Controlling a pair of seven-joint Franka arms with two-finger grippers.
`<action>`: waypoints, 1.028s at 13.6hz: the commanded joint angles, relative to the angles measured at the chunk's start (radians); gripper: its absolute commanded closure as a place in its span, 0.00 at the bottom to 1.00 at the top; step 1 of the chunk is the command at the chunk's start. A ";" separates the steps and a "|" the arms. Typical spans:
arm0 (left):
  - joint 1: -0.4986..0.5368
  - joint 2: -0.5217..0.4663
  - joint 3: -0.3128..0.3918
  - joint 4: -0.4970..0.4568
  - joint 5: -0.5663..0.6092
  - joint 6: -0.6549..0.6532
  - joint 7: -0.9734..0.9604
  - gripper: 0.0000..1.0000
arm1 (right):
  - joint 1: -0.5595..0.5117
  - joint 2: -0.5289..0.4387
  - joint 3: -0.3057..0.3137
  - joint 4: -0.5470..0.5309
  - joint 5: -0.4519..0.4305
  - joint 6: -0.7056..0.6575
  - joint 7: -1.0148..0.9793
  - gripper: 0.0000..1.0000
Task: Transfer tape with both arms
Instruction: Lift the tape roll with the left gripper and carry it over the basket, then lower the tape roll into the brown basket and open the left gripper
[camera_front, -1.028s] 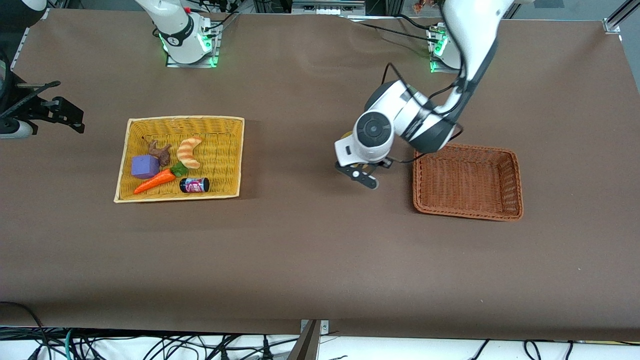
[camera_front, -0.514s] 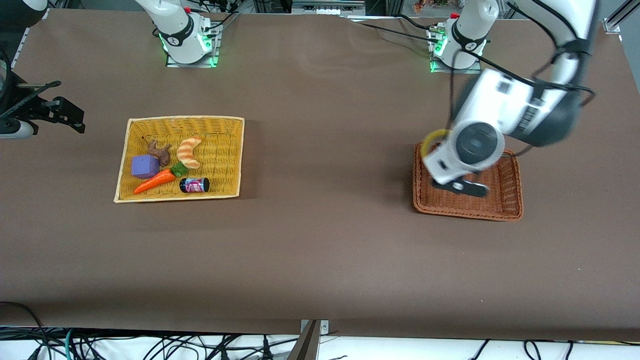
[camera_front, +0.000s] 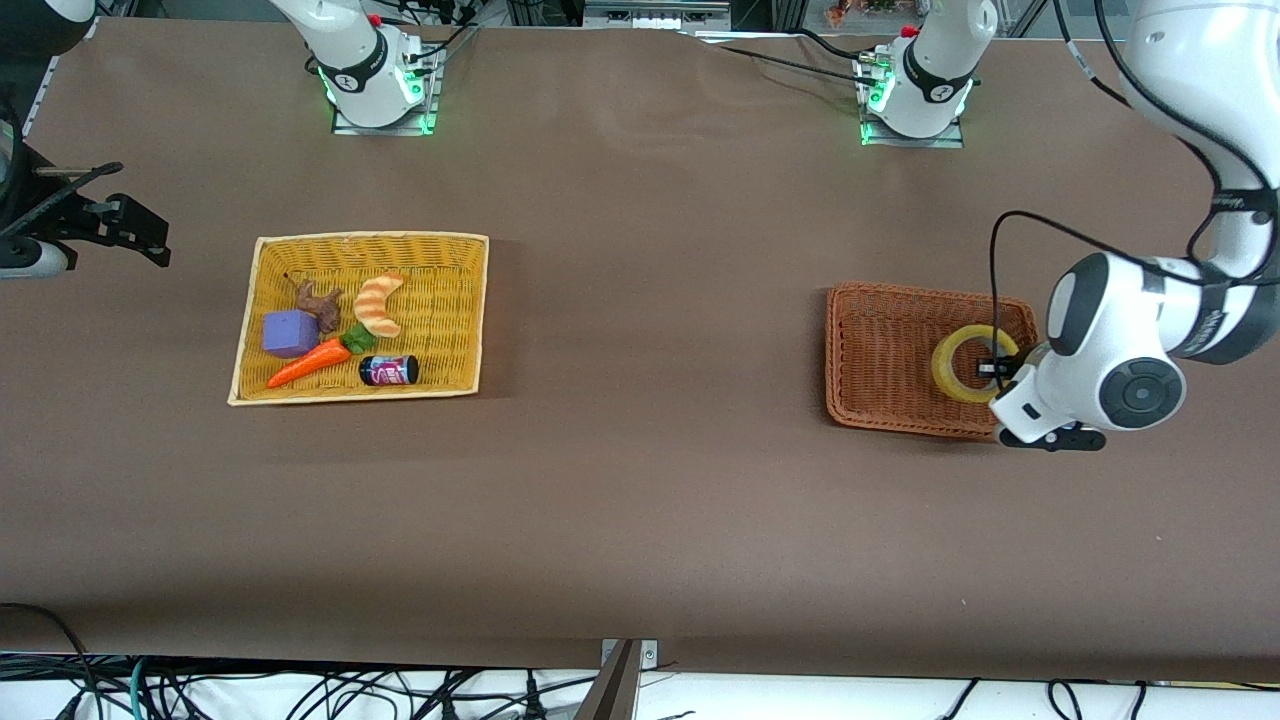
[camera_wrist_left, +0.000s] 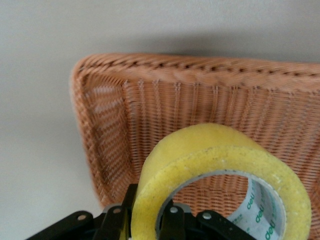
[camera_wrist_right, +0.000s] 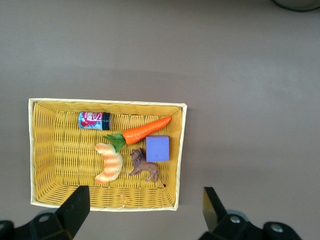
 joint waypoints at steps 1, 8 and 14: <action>0.014 -0.030 -0.020 -0.151 0.018 0.156 0.004 1.00 | 0.003 0.008 -0.002 0.023 0.013 -0.010 -0.001 0.00; 0.007 -0.139 -0.032 -0.128 -0.005 0.184 0.004 0.00 | 0.003 0.009 -0.002 0.023 0.011 -0.010 -0.001 0.00; 0.013 -0.333 -0.043 0.074 -0.183 -0.005 0.001 0.00 | 0.003 0.012 -0.002 0.023 0.013 -0.010 -0.002 0.00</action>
